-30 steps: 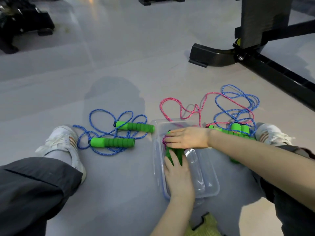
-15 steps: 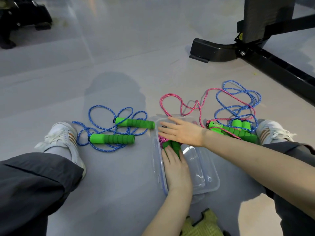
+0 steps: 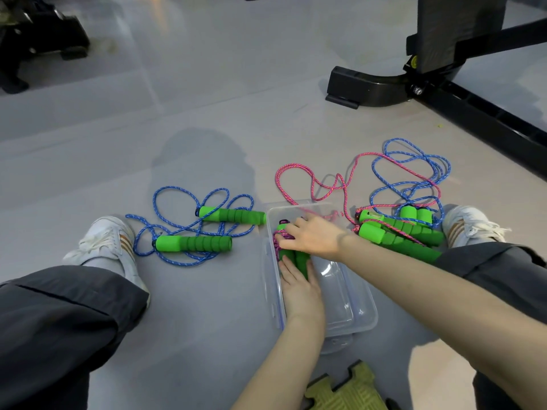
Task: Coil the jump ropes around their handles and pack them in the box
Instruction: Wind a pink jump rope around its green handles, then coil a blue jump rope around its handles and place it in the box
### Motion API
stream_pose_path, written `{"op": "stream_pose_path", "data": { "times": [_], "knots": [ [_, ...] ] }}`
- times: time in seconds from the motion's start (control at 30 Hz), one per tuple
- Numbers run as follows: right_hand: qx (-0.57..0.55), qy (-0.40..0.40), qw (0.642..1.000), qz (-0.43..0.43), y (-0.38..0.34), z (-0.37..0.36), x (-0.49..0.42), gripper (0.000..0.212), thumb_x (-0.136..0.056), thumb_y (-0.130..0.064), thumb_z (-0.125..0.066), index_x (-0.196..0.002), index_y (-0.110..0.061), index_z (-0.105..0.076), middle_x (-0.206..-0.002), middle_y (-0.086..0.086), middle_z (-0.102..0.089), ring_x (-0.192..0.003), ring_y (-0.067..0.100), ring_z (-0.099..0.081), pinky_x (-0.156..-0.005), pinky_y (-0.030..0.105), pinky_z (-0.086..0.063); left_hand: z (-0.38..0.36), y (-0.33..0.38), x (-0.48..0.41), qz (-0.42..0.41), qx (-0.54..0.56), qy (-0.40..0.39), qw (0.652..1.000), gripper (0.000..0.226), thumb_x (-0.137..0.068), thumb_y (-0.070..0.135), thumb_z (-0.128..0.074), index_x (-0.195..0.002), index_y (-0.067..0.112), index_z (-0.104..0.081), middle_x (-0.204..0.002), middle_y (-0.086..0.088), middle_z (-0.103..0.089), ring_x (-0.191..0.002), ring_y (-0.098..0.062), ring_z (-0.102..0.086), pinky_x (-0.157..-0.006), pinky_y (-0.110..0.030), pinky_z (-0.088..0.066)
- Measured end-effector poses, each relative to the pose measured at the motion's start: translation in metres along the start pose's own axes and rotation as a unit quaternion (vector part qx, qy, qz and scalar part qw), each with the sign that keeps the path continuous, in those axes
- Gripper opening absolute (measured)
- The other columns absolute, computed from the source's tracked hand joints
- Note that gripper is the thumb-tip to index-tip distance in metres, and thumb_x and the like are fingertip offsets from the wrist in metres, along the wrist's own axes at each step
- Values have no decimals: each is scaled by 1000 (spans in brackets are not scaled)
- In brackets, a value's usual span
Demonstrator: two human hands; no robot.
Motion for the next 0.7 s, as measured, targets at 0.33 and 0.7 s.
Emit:
{"op": "stream_pose_path", "data": {
  "times": [0.33,0.7],
  "knots": [
    [-38,-14,999,-18,10,-3,5,79,-81,4,-55,-146,-10,-12,-132,16,-43,-116,31,-46,-96,41,-39,19,-13,16,-29,-22,127,991,76,-96,59,-27,-152,10,-10,-151,-35,-10,-143,-43,-2,-96,-54,36],
    [-56,-1,998,26,20,10,16,92,-74,-25,-68,-148,-12,-15,-131,11,-40,-115,29,-42,-97,40,-34,37,-44,30,-72,128,326,934,48,-89,38,-37,-111,9,-68,-117,-13,-65,-116,-28,-58,-109,-52,-18]
  ]
}}
Point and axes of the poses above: each hand's wrist, its own x-axis away from the middle knuckle, its own z-axis out of the back of the hand, y = z × x, the point moved 4 cm from there along -x, towards the middle knuckle
